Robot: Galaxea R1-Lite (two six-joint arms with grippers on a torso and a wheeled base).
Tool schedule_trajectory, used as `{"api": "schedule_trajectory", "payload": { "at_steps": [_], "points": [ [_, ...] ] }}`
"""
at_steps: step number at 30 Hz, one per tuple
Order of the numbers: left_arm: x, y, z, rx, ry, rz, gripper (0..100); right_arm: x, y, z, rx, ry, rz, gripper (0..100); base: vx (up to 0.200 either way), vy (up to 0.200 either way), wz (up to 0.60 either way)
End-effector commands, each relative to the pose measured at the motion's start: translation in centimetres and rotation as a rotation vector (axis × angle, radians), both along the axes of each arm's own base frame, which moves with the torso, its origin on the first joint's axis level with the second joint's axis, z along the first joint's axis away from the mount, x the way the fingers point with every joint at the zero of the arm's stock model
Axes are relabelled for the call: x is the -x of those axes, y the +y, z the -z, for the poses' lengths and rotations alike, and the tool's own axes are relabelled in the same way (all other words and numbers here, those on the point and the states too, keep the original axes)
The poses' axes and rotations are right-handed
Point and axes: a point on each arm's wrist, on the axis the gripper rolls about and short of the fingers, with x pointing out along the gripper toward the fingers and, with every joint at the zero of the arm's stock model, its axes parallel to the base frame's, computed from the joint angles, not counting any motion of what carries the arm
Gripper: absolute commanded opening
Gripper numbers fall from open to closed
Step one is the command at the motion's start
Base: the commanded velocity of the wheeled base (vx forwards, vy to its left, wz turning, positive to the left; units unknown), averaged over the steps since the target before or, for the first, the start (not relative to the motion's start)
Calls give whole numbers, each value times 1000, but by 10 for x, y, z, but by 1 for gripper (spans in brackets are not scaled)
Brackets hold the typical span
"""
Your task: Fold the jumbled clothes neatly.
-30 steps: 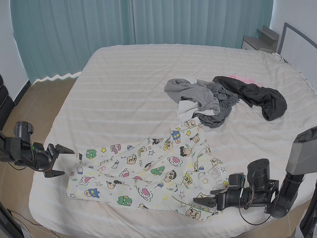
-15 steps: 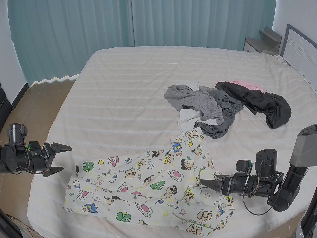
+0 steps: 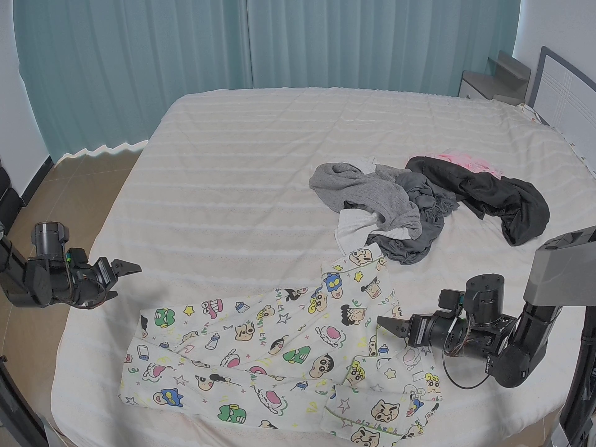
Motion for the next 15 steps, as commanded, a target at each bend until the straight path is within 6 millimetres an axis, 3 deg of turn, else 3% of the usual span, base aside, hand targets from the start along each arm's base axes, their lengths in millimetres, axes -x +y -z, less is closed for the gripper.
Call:
{"api": "schedule_trajectory", "payload": {
  "at_steps": [1, 15],
  "points": [
    [-30, -9, 32, -19, 108, 67, 100, -1, 3, 7, 0, 20, 1, 100, 0, 0, 0],
    [-40, -17, 57, -127, 214, 117, 100, 2, 6, 7, 1, 27, -12, 100, 0, 0, 0]
  ]
}}
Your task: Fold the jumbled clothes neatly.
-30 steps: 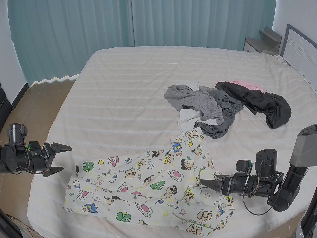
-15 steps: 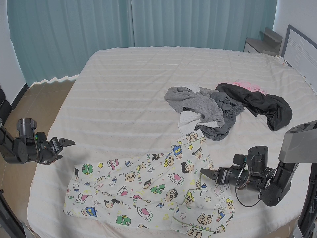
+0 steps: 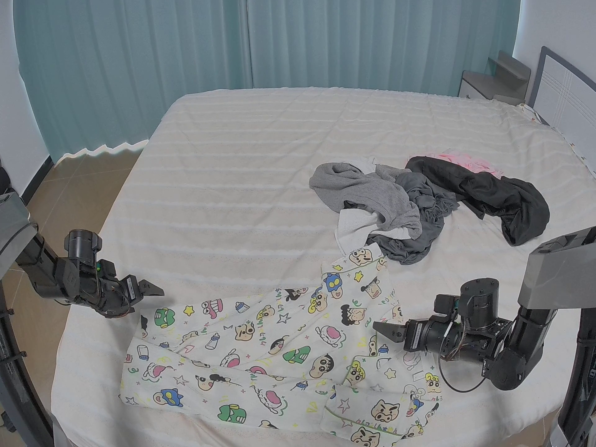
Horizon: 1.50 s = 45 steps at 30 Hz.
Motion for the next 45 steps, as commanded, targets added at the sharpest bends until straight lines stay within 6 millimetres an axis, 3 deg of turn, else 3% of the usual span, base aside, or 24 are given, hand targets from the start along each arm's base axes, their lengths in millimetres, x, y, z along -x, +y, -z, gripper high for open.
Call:
{"api": "schedule_trajectory", "payload": {
  "at_steps": [1, 15, 27, 28, 38, 45],
  "points": [
    [-1, -1, 15, -7, 41, 4, 100, 0, 1, 1, 1, 1, -3, 100, 0, 0, 0],
    [-5, -17, 32, -4, 87, 51, 100, 1, 3, 4, 3, 11, -12, 100, 0, 0, 0],
    [-7, -18, 29, -35, 68, 33, 100, 1, 8, 7, 6, 15, -26, 100, 0, 0, 0],
    [-7, -18, 29, -36, 68, 34, 0, 1, 8, 6, 4, 12, -26, 100, 0, 0, 0],
    [-7, -14, 21, -72, 51, -1, 0, -2, 8, -6, -11, -28, -16, 100, 0, 0, 0],
    [-8, -13, 2, -85, -2, -22, 0, -40, 11, -19, -11, -34, 23, 100, 0, 0, 0]
  ]
}}
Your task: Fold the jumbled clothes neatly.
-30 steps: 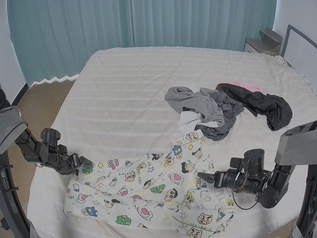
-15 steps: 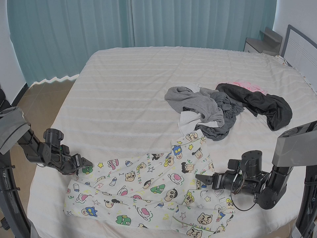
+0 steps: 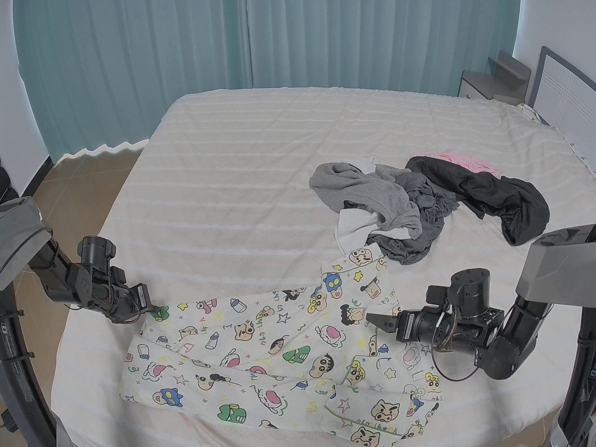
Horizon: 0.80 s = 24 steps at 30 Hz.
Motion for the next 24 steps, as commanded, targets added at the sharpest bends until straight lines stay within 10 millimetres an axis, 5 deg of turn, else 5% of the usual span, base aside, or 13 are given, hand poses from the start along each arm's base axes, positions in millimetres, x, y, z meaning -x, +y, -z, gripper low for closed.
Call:
{"api": "schedule_trajectory", "payload": {
  "at_steps": [1, 12, 24],
  "points": [
    [-2, 0, -22, -4, -66, -16, 0, -40, 0, -19, -12, -23, 46, 100, 0, 0, 0],
    [-24, 1, -41, -29, -228, -86, 0, -106, -11, -14, 25, 57, 130, 100, 0, 0, 0],
    [-27, -6, -43, -29, -249, -69, 0, -137, 6, -6, 52, 142, 99, 100, 0, 0, 0]
  ]
}}
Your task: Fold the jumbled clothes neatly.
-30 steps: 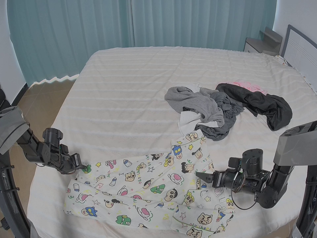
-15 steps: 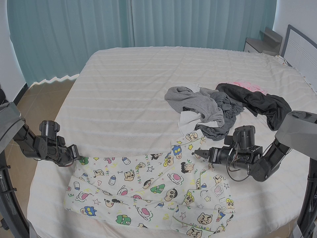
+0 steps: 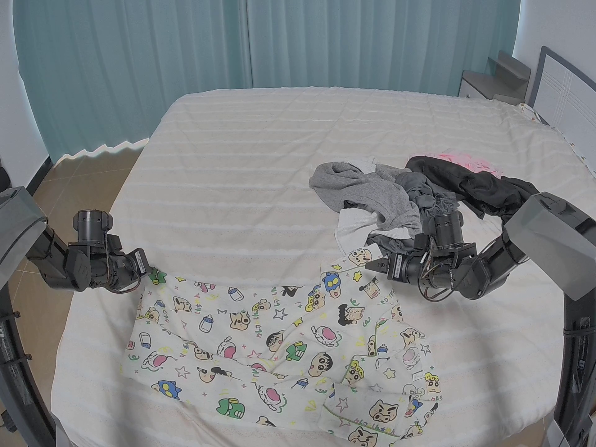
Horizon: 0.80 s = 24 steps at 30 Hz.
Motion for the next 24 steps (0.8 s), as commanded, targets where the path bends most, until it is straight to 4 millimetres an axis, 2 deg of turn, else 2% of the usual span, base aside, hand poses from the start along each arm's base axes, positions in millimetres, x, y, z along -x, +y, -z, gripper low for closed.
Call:
{"api": "schedule_trajectory", "payload": {
  "at_steps": [1, 9, 10, 16, 24],
  "points": [
    [-1, -2, -2, -2, -6, 3, 0, -16, 10, 12, 6, 30, -12, 100, 0, 0, 0],
    [-1, -2, 1, -1, 2, 3, 0, -30, 28, 15, 5, 66, -53, 100, 0, 0, 0],
    [-1, -2, 1, -1, 0, 3, 0, -31, 30, 15, 5, 66, -55, 0, 0, 0, 0],
    [1, -2, 3, -1, 12, 5, 0, -34, 32, 26, 12, 111, -53, 0, 0, 0, 0],
    [2, 1, 1, -6, 9, -9, 0, -34, 24, 11, -89, 74, 23, 0, 0, 0, 0]
  ]
}}
